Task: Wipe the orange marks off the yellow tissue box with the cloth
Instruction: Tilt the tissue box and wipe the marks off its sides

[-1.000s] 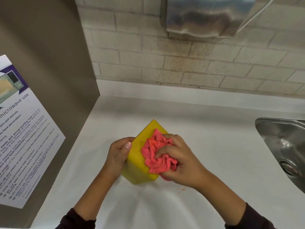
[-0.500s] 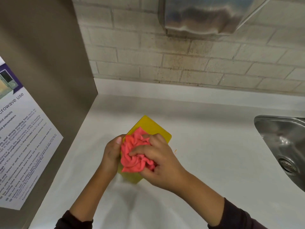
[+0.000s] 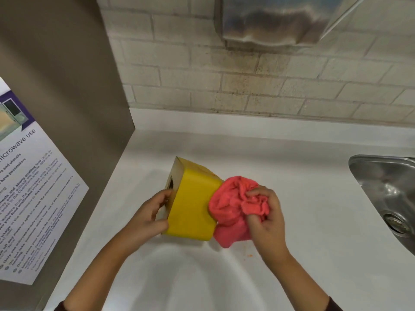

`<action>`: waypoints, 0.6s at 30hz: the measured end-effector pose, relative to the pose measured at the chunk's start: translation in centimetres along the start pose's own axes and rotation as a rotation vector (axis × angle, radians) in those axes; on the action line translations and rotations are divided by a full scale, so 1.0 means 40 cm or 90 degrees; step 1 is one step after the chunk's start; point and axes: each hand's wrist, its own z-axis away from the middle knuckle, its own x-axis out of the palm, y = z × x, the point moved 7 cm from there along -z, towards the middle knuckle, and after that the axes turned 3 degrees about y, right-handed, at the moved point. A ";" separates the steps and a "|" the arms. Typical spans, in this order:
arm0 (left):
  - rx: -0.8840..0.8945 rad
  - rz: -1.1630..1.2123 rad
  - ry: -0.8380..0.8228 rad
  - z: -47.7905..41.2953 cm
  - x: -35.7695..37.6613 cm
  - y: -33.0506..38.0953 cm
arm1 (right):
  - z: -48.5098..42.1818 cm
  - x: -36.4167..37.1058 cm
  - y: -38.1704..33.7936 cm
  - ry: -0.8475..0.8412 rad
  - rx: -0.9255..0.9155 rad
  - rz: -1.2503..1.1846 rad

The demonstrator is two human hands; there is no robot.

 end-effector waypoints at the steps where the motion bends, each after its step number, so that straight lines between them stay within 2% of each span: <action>1: -0.012 0.019 -0.014 0.008 -0.003 -0.012 | -0.005 -0.018 0.014 0.037 0.047 -0.038; 4: -0.072 0.070 -0.014 0.035 -0.009 -0.053 | -0.021 -0.053 0.047 0.088 0.160 -0.164; 7: -0.142 0.132 -0.001 0.048 -0.011 -0.079 | -0.036 -0.072 0.061 0.109 0.218 -0.263; 11: -0.214 0.143 0.093 0.076 -0.025 -0.075 | -0.051 -0.086 0.064 0.100 0.272 -0.293; 13: -0.255 0.101 0.124 0.071 -0.020 -0.063 | -0.055 -0.084 0.067 0.092 0.302 -0.289; 15: -0.220 0.031 0.068 0.095 -0.026 -0.086 | -0.057 -0.077 0.066 0.094 0.318 -0.338; 18: -0.219 -0.077 0.102 0.100 -0.049 -0.107 | -0.056 -0.071 0.071 0.108 0.326 -0.387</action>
